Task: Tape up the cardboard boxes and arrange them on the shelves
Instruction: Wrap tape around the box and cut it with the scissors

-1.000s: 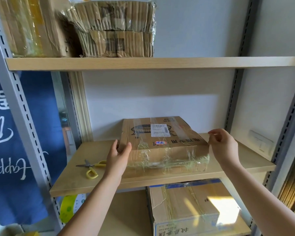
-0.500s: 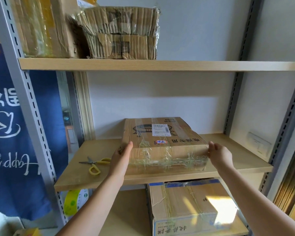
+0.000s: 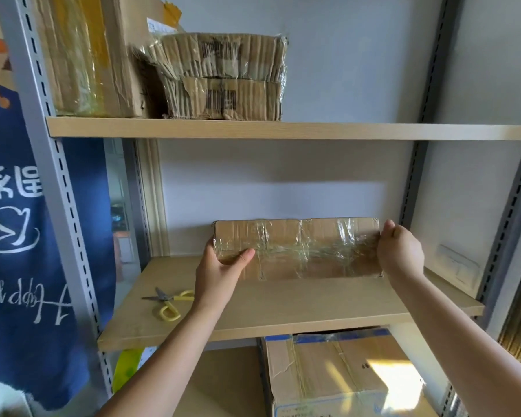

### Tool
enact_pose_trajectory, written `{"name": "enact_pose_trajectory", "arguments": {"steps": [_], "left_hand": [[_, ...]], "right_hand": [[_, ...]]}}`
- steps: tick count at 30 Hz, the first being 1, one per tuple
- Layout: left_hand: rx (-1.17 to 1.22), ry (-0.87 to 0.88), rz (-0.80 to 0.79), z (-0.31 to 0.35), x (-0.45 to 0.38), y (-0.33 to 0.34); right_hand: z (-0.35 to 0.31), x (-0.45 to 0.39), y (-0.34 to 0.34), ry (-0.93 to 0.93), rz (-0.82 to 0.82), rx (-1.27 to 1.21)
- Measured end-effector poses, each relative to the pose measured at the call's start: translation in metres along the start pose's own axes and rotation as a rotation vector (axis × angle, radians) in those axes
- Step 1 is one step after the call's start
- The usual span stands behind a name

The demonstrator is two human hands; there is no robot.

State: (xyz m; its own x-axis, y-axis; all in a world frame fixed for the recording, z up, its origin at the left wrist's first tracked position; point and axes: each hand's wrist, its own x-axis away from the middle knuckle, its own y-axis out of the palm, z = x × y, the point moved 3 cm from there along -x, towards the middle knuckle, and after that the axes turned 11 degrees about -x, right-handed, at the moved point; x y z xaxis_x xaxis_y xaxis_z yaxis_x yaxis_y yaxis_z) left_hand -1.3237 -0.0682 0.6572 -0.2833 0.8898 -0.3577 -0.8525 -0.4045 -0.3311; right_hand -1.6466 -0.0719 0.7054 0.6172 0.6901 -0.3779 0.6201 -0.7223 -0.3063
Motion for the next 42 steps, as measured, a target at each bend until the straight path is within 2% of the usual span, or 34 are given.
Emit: {"name": "enact_pose_trajectory", "arguments": {"steps": [2, 4, 5, 7, 8, 10, 12, 14, 17, 22, 25, 29, 32, 34, 37, 39, 40, 42], "left_hand": [[-0.066, 0.025, -0.013, 0.007, -0.003, -0.004], [-0.173, 0.116, 0.069, 0.02, -0.006, -0.009], [-0.257, 0.193, 0.131, 0.029, -0.008, -0.012], [-0.573, 0.431, 0.237, 0.046, -0.013, -0.013], [-0.759, 0.571, 0.239, 0.054, -0.016, -0.008], [-1.035, 0.779, 0.131, 0.063, -0.024, 0.006], [-1.159, 0.907, 0.078, 0.066, -0.033, 0.015], [-1.185, 0.984, 0.101, 0.067, -0.044, 0.018], [-1.223, 1.036, 0.13, 0.076, -0.056, 0.022], [-1.25, 0.974, 0.092, 0.091, -0.068, 0.025], [-1.25, 0.945, 0.045, 0.094, -0.08, 0.025], [-1.289, 0.947, 0.012, 0.111, -0.093, 0.016], [-1.264, 0.965, -0.008, 0.118, -0.093, 0.01], [-1.228, 0.954, -0.052, 0.116, -0.087, 0.012], [-1.261, 0.946, -0.077, 0.117, -0.08, 0.015], [-1.301, 0.978, -0.056, 0.115, -0.073, 0.014], [-1.309, 1.006, -0.039, 0.113, -0.068, 0.014], [-1.317, 1.059, -0.022, 0.107, -0.057, 0.017]], "right_hand": [[0.0, 0.001, 0.001, 0.015, 0.021, -0.069], [-0.001, 0.003, 0.004, -0.001, 0.021, -0.159], [-0.002, 0.004, 0.007, -0.009, 0.013, -0.21], [-0.008, 0.007, 0.013, -0.021, 0.002, -0.3], [-0.012, 0.008, 0.015, -0.029, 0.005, -0.325], [-0.019, 0.008, 0.019, -0.055, 0.018, -0.343], [-0.023, 0.007, 0.022, -0.065, 0.022, -0.357], [-0.024, 0.004, 0.023, -0.071, 0.022, -0.37], [-0.026, -0.002, 0.022, -0.086, 0.021, -0.404], [-0.011, 0.001, 0.015, -0.105, 0.026, -0.511], [0.012, 0.014, 0.013, -0.096, -0.006, -0.405], [0.035, 0.026, 0.024, -0.05, -0.136, -0.287], [0.027, 0.023, 0.018, -0.038, -0.103, -0.337], [0.011, 0.023, 0.007, -0.144, 0.012, -0.372], [-0.02, 0.034, -0.005, -0.623, 0.198, -0.172], [-0.029, 0.043, 0.006, -0.869, 0.142, 0.068], [-0.028, 0.046, 0.013, -0.933, 0.108, 0.154], [-0.017, 0.052, 0.025, -0.947, 0.085, 0.242]]}}
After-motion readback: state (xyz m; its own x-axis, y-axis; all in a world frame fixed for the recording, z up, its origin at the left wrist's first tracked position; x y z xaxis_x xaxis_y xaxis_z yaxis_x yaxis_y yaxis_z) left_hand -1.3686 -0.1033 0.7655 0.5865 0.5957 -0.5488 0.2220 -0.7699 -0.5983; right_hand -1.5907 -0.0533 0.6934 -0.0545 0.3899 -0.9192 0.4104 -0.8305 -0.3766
